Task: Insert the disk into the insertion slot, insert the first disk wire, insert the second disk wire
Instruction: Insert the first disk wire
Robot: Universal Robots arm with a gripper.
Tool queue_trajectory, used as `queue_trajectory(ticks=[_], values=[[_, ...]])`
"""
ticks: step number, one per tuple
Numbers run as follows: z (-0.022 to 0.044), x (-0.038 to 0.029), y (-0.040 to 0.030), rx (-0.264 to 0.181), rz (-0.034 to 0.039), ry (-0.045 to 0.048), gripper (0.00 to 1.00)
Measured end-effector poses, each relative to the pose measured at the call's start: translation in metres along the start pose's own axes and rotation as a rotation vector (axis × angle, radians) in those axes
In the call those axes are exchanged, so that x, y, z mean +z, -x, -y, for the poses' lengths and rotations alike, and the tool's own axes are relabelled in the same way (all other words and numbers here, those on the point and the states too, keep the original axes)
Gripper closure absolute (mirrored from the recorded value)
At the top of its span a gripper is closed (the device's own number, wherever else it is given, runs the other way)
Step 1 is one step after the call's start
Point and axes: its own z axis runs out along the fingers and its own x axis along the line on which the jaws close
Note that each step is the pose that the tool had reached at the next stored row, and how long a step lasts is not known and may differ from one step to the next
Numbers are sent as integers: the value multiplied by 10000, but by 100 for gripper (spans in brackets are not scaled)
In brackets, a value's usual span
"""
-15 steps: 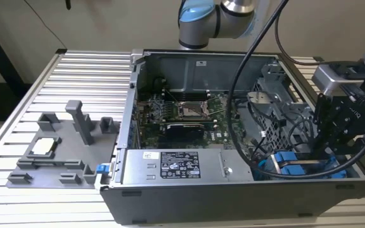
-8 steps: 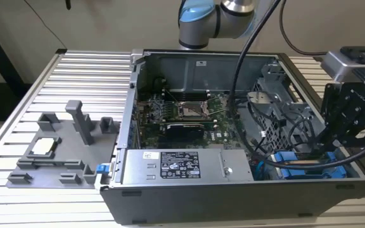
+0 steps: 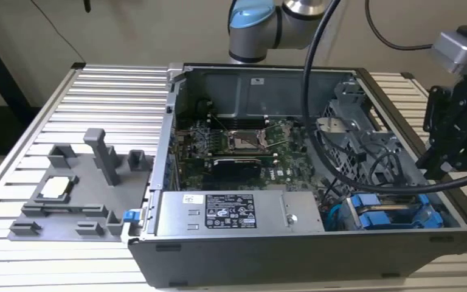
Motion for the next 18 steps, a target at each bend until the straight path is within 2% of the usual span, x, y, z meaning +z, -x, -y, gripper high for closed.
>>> queue_trajectory(ticks=[1, 9, 14, 18], values=[[-1, -17, -1, 0, 0, 0, 74], [-3, -24, 10, 1, -4, 0, 74], [-14, -24, 114, 1, 1, 0, 74], [-30, -27, 235, 0, 1, 1, 74]])
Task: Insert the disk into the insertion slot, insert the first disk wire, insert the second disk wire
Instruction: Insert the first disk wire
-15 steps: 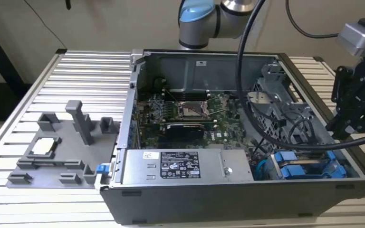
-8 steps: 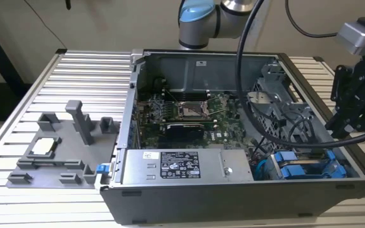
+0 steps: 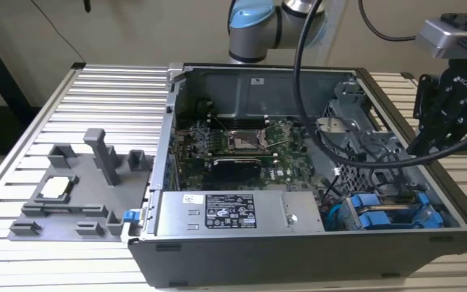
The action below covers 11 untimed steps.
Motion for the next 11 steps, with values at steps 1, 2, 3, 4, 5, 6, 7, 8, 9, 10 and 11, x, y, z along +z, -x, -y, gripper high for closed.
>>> queue_trajectory(ticks=[1, 2, 3, 4, 5, 6, 7, 8, 9, 10, 11], values=[[-5, -1, 34, 1, 0, 0, 74], [-11, -2, 65, 1, -2, 0, 74], [-18, -2, 92, 1, 0, 0, 74], [-22, -3, 117, 0, -1, 0, 74], [-27, -3, 134, 0, -2, 0, 74], [-34, -1, 143, 1, 0, 0, 74], [-43, 0, 147, 0, 0, 0, 74], [-63, 1, 148, 0, -1, 0, 74], [-89, 4, 147, 0, -1, 0, 74], [-116, 6, 147, -1, -1, 0, 74], [-144, 9, 147, 0, -1, 0, 74]])
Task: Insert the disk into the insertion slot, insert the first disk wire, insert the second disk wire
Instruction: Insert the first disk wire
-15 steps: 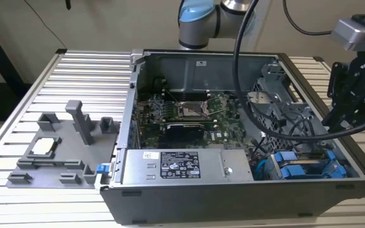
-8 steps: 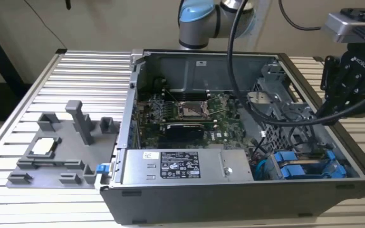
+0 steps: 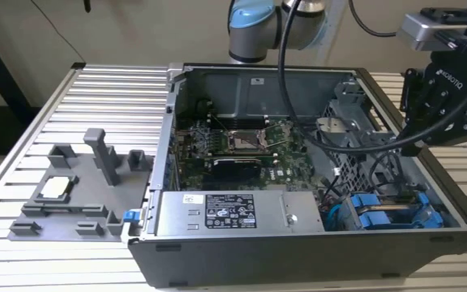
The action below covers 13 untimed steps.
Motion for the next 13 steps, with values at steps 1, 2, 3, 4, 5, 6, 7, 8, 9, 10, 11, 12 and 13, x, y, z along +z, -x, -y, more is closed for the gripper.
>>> queue_trajectory(ticks=[1, 2, 3, 4, 5, 6, 7, 8, 9, 10, 11, 12, 13], values=[[-30, 4, 2, 0, 0, 0, 74], [-60, 8, 3, 0, 0, 0, 74], [-89, 12, 5, 0, 0, -1, 74], [-123, 16, 6, 0, 0, -3, 74], [-157, 21, 8, -1, 0, -7, 74], [-191, 27, 8, 0, 1, -11, 74], [-224, 32, 9, 1, 1, -16, 74], [-260, 38, 9, 0, 0, -22, 74], [-293, 44, 9, 0, 2, -26, 74], [-324, 50, 9, 1, 1, -31, 74], [-355, 56, 10, 1, 1, -35, 74], [-392, 62, 10, 2, 1, -40, 74], [-422, 68, 11, 1, 1, -44, 74]])
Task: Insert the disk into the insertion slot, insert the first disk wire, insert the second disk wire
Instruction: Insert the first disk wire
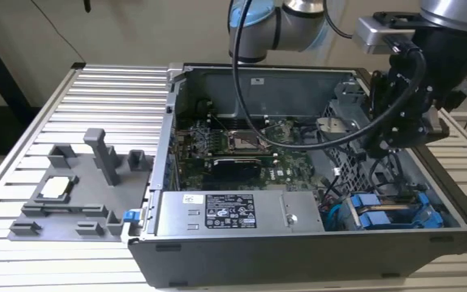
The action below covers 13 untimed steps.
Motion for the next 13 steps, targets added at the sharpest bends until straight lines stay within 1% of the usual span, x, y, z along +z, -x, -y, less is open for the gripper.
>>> queue_trajectory(ticks=[4, 5, 9, 10, 11, 13], values=[[-111, 20, 1, 2, 0, -17, 74], [-124, 23, 0, 2, 3, -21, 74], [-126, 23, 0, 0, -1, -25, 74], [-127, 25, 2, -1, -20, -32, 74], [-127, 27, 4, -5, -78, -41, 74], [-131, 34, 23, -35, -295, -65, 74]])
